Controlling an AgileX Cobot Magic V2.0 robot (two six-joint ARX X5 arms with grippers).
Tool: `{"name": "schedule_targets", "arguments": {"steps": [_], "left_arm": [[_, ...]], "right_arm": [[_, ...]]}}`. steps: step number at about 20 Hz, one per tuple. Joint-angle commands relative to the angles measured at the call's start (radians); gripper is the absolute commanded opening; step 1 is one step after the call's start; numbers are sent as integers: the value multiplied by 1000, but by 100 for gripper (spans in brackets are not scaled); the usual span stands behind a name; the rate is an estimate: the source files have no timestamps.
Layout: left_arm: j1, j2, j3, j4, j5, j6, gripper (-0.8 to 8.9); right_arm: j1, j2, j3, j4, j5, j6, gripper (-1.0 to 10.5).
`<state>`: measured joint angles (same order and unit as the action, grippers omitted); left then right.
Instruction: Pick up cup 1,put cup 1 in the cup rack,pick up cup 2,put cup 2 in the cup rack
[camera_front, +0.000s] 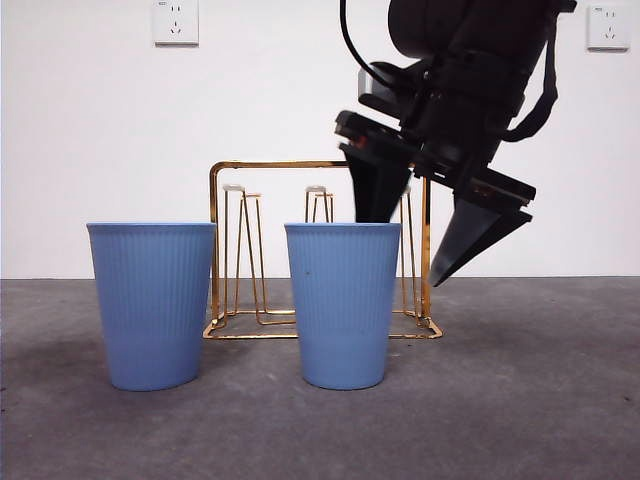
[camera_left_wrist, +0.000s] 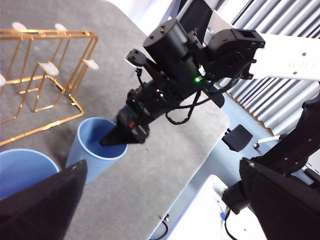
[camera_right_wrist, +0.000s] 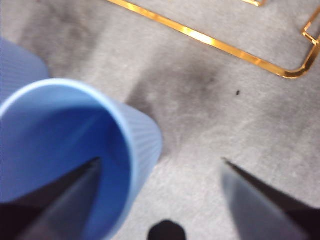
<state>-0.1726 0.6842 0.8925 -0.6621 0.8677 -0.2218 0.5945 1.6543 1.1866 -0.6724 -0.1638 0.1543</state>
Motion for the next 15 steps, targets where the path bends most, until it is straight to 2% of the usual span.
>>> {"name": "schedule_targets", "arguments": {"steps": [1, 6, 10, 13, 15], "left_arm": [[-8, 5, 2, 12, 4, -3, 627], [-13, 10, 2, 12, 5, -9, 627], [-19, 12, 2, 14, 5, -29, 627], [-19, 15, 2, 45, 43, -75, 627], [-20, 24, 2, 132, 108, -163, 627]], "right_arm": [[1, 13, 5, 28, 0, 10, 86], [1, 13, 5, 68, -32, 6, -16], [1, 10, 5, 56, -53, -1, -16], [1, -30, 5, 7, -54, -26, -16], [1, -111, 5, -18, -53, -46, -16]]}}
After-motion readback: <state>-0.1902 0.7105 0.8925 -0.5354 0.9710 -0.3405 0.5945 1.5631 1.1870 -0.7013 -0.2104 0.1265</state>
